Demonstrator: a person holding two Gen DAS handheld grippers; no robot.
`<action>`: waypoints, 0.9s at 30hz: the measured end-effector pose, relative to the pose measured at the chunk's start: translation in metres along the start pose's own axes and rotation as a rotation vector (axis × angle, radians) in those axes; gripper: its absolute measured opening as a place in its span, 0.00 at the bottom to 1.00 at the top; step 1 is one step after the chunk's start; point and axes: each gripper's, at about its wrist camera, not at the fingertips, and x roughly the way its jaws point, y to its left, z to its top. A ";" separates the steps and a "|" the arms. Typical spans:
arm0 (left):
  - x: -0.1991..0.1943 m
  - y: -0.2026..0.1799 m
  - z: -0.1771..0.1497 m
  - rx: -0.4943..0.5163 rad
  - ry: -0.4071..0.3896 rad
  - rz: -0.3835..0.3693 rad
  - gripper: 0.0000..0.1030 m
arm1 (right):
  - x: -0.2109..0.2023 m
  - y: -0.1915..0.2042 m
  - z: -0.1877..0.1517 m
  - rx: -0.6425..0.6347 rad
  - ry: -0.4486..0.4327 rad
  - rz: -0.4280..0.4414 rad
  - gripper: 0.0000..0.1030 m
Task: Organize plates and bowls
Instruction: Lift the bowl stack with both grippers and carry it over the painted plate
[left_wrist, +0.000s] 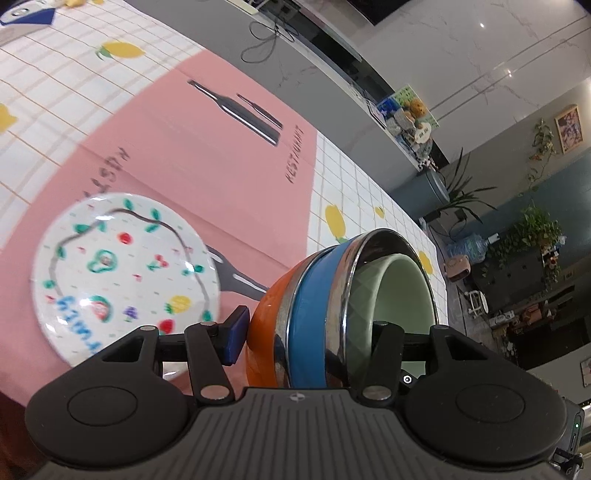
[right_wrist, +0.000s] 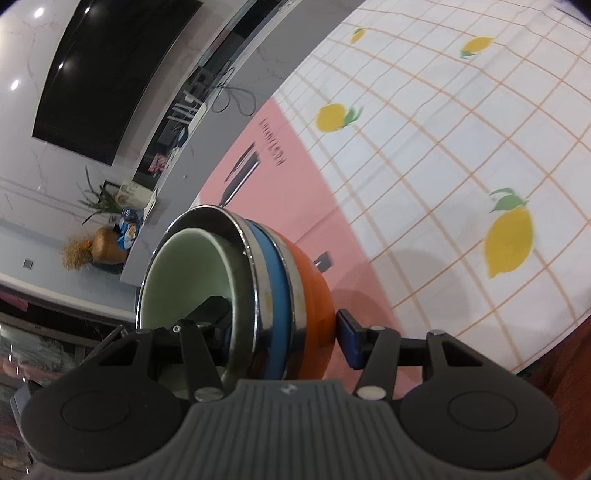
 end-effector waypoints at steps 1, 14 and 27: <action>-0.004 0.002 0.001 -0.003 -0.006 0.005 0.58 | 0.001 0.004 -0.002 -0.008 0.006 0.002 0.51; -0.055 0.051 0.023 -0.078 -0.105 0.046 0.58 | 0.038 0.067 -0.034 -0.127 0.102 0.039 0.51; -0.050 0.090 0.037 -0.161 -0.121 0.052 0.58 | 0.080 0.094 -0.040 -0.180 0.156 0.026 0.51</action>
